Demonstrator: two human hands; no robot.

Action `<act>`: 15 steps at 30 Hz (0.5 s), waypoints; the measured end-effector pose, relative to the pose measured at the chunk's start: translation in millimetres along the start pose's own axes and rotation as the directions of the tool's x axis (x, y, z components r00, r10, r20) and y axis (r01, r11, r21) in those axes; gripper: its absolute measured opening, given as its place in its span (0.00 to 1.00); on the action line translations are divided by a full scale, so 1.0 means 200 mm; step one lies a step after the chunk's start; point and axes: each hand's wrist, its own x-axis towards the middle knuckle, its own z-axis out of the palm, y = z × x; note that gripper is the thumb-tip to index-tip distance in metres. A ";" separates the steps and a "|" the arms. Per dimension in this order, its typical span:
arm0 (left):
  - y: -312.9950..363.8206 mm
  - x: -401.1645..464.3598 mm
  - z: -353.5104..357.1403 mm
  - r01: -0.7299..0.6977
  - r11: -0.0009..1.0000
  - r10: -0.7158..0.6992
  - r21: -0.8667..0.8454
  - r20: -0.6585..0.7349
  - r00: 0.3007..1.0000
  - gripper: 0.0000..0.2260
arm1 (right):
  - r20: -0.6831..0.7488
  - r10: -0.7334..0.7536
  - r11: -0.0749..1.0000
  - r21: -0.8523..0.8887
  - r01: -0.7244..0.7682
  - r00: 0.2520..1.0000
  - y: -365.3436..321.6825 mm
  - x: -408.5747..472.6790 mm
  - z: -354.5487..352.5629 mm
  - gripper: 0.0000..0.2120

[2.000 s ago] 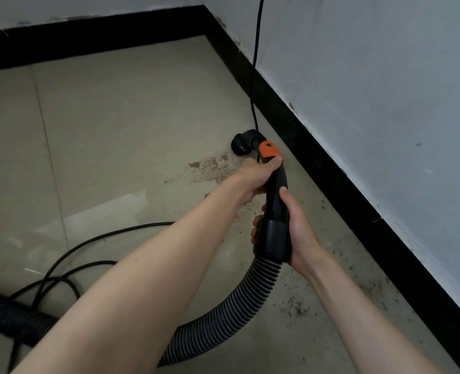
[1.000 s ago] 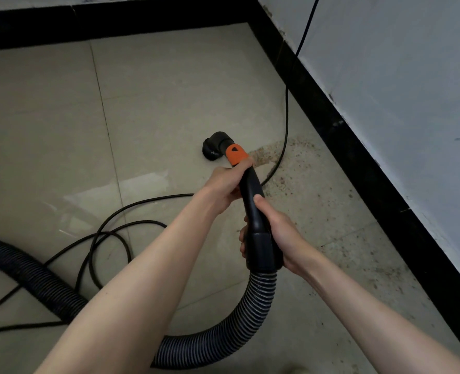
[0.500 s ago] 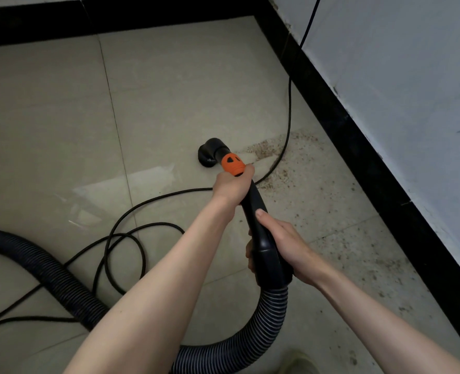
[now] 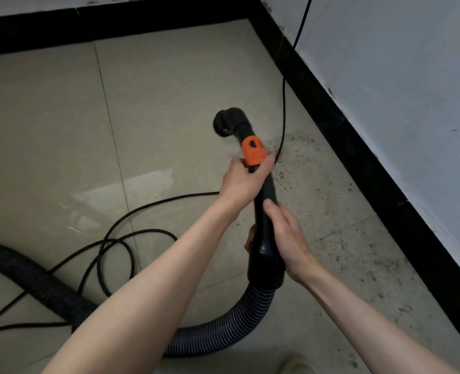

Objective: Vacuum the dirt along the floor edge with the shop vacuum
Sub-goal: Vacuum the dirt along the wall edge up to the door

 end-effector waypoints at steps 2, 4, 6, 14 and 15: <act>0.05 0.01 -0.01 -0.092 0.996 0.092 -0.013 0.071 0.993 0.14 | -0.099 -0.076 0.997 0.015 0.078 0.992 -0.04 0.03 -0.04 0.15; 0.03 0.05 -0.03 -0.127 0.992 0.126 -0.002 0.095 0.987 0.10 | -0.169 -0.112 0.991 0.053 0.123 0.979 -0.08 0.06 -0.12 0.21; -0.06 0.11 -0.07 -0.149 0.970 0.129 0.190 0.113 0.985 0.08 | -0.204 -0.130 0.985 0.089 0.151 0.970 -0.10 0.08 -0.22 0.26; -0.48 0.34 -0.14 -0.273 0.555 0.177 0.786 0.209 0.962 0.17 | -0.121 -0.070 0.984 0.158 0.088 0.990 -0.05 0.15 -0.39 0.23; -0.50 0.37 -0.13 -0.292 0.508 0.184 0.810 0.229 0.956 0.18 | -0.098 -0.046 0.976 0.206 0.065 0.994 -0.05 0.17 -0.40 0.22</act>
